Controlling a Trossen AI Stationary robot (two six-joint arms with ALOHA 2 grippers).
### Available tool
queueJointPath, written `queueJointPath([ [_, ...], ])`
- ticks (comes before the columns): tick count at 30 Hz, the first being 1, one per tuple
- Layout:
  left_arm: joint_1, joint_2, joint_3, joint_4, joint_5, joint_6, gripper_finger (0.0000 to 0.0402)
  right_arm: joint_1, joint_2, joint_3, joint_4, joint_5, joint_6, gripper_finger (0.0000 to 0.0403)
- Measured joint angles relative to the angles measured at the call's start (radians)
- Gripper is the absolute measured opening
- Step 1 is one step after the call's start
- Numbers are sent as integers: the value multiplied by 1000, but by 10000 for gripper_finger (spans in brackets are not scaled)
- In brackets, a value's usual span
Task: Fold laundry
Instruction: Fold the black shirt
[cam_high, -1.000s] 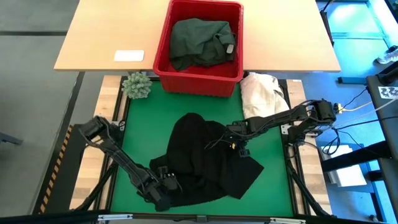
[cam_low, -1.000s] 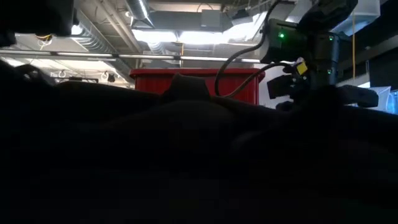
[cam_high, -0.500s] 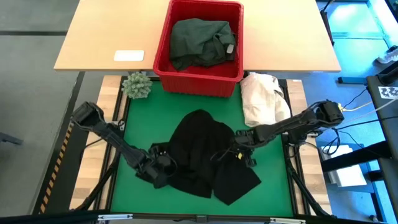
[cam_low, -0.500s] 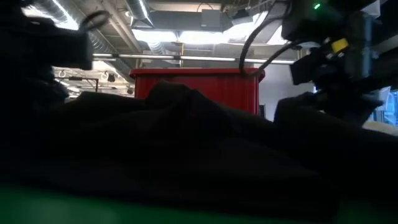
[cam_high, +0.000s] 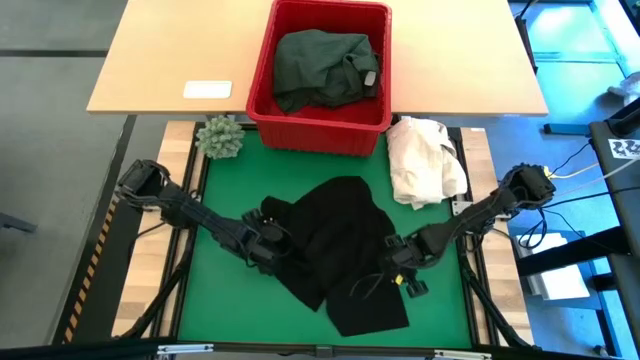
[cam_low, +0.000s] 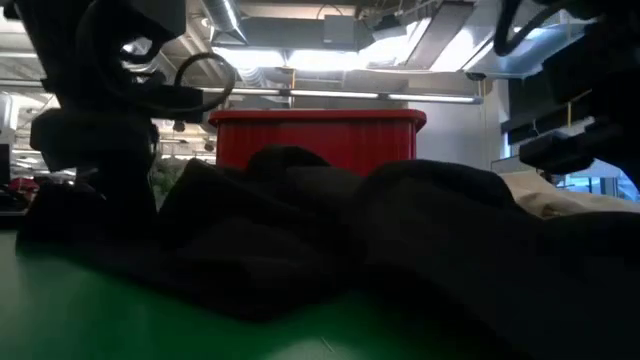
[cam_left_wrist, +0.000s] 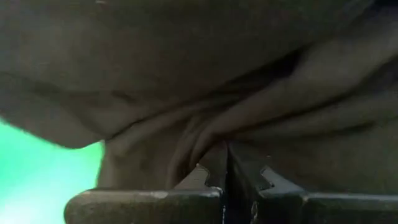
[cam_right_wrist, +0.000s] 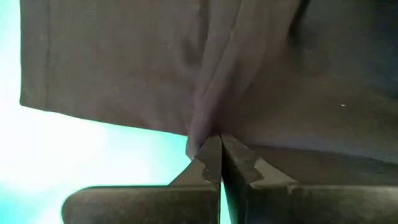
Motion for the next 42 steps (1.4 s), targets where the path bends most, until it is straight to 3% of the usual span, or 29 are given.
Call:
queueJointPath([
  [8,-58,0,192,-238,-3,1,0,-1,-12,93,-104,63,-61,0],
  [16,-172,14,256,14,-24,33,0,-20,-87,110,-112,264,-69,0],
  [20,-200,71,255,52,-28,0,0,-84,-95,110,-114,367,-86,0],
  [31,-188,246,255,113,26,-62,0,-336,-95,16,-20,358,-195,0],
  [35,-168,263,257,152,86,-65,0,-412,-86,-42,103,303,-232,0],
  [42,-195,257,259,171,195,-87,0,-491,-70,-103,205,299,-241,0],
])
